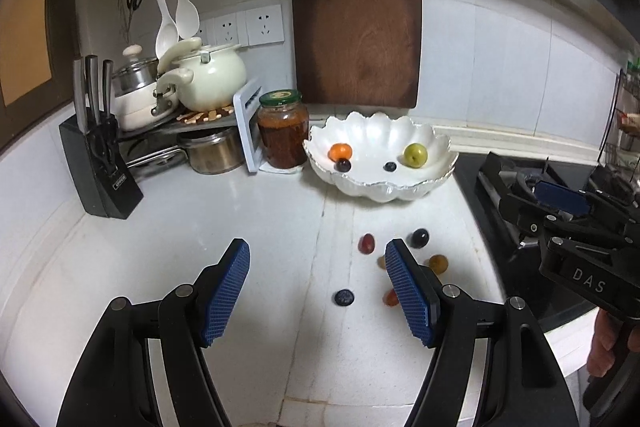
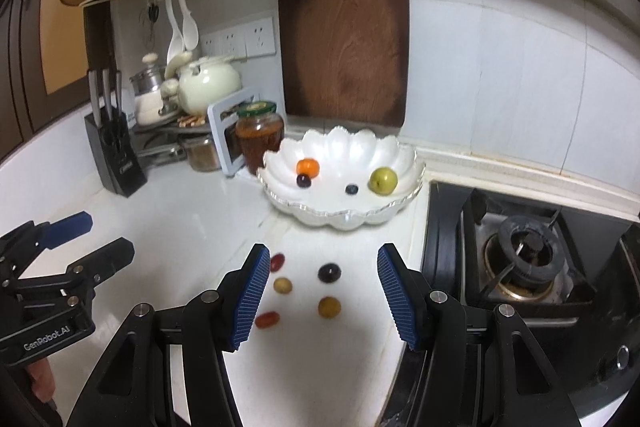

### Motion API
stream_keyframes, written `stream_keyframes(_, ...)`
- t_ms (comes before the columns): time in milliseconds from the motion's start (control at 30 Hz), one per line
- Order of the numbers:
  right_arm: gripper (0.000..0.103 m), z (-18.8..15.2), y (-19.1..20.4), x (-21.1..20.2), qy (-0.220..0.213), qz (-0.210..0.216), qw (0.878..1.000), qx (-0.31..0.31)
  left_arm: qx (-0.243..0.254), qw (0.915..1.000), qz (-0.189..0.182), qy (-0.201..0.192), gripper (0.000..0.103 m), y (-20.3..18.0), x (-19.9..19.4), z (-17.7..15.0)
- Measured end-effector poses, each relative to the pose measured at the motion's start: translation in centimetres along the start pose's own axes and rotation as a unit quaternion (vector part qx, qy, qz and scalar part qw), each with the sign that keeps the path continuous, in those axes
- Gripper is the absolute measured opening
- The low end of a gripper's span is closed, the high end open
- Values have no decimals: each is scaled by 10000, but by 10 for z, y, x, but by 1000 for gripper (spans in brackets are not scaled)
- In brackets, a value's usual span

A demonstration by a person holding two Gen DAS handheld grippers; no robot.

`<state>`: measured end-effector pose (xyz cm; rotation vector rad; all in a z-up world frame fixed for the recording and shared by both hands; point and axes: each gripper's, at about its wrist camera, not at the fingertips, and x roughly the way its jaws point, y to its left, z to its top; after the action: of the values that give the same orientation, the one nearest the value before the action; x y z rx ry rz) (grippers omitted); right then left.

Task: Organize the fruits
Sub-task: 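Withdraw both tools from the bowl back toward the fruits on the counter, then move the right tool to the brown round fruit while the left approaches a dark plum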

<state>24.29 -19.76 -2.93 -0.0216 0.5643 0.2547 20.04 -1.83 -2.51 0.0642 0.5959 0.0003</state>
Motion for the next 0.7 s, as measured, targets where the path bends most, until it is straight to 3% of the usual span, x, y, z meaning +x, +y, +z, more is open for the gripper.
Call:
stream_keyframes(267,57,-22,-2,16,318,-17,9995,-43,149,9998,94,21,70,-8,13,-21)
stream_keyframes(700,57,-39,-2,41,664,-44,9977,-126,91,9988,-193,447,66,-12,46,-37)
